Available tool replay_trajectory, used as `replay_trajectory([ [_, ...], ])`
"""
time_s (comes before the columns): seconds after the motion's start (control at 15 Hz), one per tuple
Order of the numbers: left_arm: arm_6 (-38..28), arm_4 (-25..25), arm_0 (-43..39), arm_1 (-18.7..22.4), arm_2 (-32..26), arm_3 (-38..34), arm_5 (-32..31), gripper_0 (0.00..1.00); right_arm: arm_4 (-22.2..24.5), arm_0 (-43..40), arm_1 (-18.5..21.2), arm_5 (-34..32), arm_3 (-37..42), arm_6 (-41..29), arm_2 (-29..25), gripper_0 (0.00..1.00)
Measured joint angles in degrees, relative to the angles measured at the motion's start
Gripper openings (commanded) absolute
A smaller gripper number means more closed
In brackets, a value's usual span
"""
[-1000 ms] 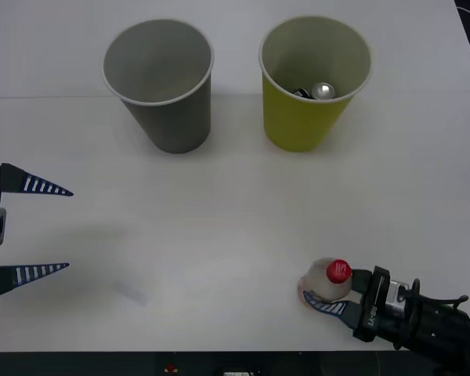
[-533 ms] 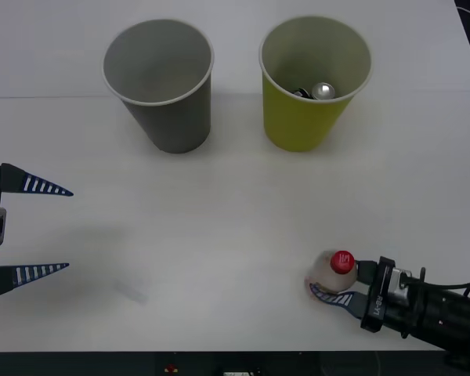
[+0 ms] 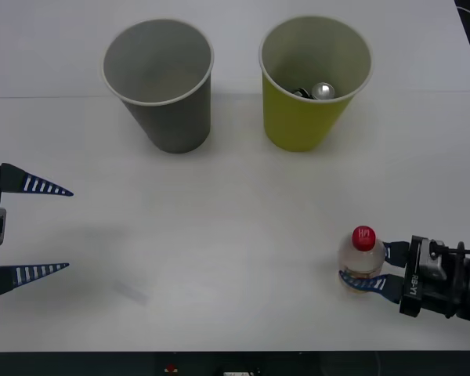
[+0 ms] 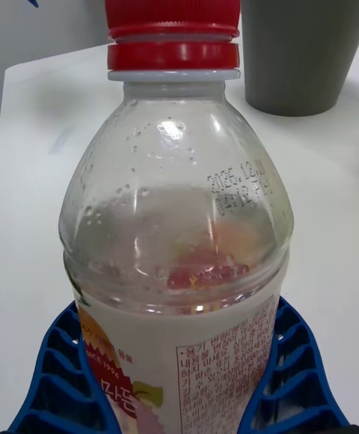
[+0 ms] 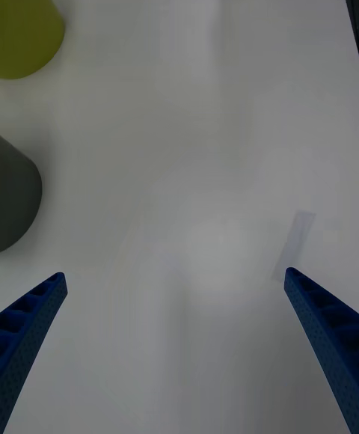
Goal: Put the can into the green bin and the plastic bottle into the gray bin
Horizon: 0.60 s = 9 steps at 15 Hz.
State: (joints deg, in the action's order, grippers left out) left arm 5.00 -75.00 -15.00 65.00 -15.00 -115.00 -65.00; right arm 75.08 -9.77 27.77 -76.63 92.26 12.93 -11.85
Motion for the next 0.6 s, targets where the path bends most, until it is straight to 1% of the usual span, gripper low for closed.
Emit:
replay_trajectory([
  [0.27,0.00,0.00,0.00,0.00,0.00,0.00,0.00,1.00,6.59,-1.85,-0.09,-0.42,10.21,-10.82,-4.50,0.00],
  [0.6,0.00,0.00,0.00,0.00,0.00,0.00,0.00,1.00,13.20,-2.53,-0.07,-1.69,20.34,-23.54,-8.29,0.00],
])
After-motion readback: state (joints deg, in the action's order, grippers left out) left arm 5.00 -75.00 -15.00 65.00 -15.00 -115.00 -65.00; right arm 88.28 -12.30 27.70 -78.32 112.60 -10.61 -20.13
